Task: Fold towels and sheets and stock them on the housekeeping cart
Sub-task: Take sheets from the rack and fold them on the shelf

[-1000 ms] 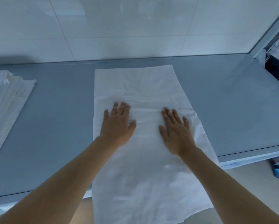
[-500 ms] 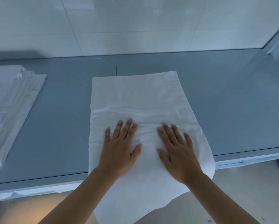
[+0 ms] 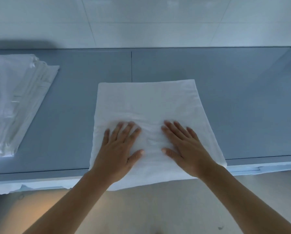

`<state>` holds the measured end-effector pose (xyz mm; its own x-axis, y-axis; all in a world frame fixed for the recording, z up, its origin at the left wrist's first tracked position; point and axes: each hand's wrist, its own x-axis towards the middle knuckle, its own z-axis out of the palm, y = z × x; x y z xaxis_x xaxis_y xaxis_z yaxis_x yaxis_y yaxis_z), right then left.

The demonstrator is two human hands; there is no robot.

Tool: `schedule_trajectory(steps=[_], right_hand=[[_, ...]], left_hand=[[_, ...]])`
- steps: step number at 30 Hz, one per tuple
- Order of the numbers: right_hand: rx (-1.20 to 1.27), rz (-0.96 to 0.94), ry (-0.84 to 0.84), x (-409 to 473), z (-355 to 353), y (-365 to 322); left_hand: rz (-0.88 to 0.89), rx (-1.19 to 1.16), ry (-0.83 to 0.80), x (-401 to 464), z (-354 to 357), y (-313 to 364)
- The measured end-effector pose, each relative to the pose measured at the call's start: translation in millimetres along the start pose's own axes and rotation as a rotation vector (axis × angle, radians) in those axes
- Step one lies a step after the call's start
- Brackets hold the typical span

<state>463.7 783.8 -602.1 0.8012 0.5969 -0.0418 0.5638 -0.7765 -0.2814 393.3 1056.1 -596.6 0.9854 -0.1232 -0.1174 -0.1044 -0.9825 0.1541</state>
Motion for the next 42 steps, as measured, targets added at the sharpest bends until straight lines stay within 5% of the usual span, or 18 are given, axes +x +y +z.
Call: schedule_trajectory(steps=[29,42], right_hand=[[-0.169,-0.168,-0.027,-30.0,9.4,5.7],[-0.313,-0.227,-0.050,-47.3,5.7,-6.6]], left_hand=[[0.029,0.039,0.027,-52.6,13.5,4.1],[0.072,0.350,0.177,-62.2,17.9,20.7]])
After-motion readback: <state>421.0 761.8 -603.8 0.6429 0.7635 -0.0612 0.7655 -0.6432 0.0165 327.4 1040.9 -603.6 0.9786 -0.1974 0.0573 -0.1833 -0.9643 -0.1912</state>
